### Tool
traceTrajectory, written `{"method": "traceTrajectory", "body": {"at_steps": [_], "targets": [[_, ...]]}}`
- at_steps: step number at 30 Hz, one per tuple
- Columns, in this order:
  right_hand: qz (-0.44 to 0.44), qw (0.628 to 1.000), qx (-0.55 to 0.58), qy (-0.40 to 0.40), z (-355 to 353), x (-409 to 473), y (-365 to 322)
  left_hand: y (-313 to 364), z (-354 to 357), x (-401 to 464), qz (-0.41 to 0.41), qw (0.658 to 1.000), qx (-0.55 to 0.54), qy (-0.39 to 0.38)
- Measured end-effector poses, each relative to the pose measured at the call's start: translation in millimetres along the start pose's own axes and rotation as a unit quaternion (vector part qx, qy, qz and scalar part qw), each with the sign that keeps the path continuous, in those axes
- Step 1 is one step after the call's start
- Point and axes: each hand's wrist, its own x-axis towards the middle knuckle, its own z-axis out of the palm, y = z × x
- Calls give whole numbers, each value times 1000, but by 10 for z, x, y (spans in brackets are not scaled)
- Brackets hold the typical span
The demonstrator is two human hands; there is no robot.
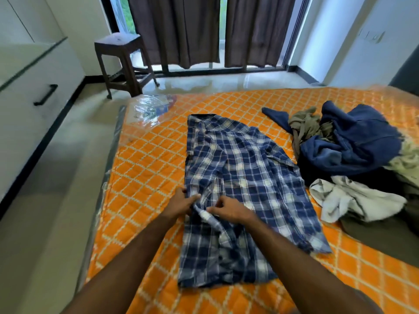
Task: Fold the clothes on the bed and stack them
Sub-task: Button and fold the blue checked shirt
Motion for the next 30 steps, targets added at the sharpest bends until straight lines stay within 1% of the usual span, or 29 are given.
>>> {"method": "traceTrajectory", "body": {"at_steps": [2,3,4,5,7,9,10,12,14,16,17,19,21,23,25,27,30], "targets": [[15,999,-22,-32,59,-171,-43,3,24,-241,-8,1000,-16,-20],[21,999,-8,-34,89,-259,-56,-12,37,-352,-5,999,-14,-29],[28,999,22,-31,121,-317,-62,-43,59,-425,-5,999,-25,-40],[43,996,78,-29,141,-379,-50,-61,73,-493,-11,998,-39,-50],[89,968,230,-37,171,-523,-26,-97,93,-588,-13,995,-74,-63],[132,926,349,-47,221,-659,58,-101,133,-704,-10,990,-121,-69],[140,910,386,-58,275,-721,106,-124,149,-732,-10,987,-146,-71],[142,895,412,-93,405,-869,187,-158,176,-815,-32,980,-180,-84],[155,899,400,-83,516,-973,227,-205,211,-867,-51,978,-173,-100],[132,916,377,-38,574,-1017,209,-223,239,-942,-50,985,-134,-96],[112,928,355,-9,592,-1011,195,-210,250,-991,-44,989,-107,-91],[76,960,265,49,626,-1010,149,-218,265,-1036,-31,993,-67,-91],[55,968,229,84,667,-987,108,-253,266,-1063,-22,993,-55,-107],[47,966,244,77,711,-945,86,-293,247,-1086,-22,991,-60,-114],[42,970,234,49,756,-912,87,-345,218,-1118,-22,993,-43,-107],[18,980,196,22,810,-920,94,-408,190,-1162,-11,994,-5,-112],[-8,996,87,7,970,-944,164,-528,163,-1258,-11,988,74,-137]]}}
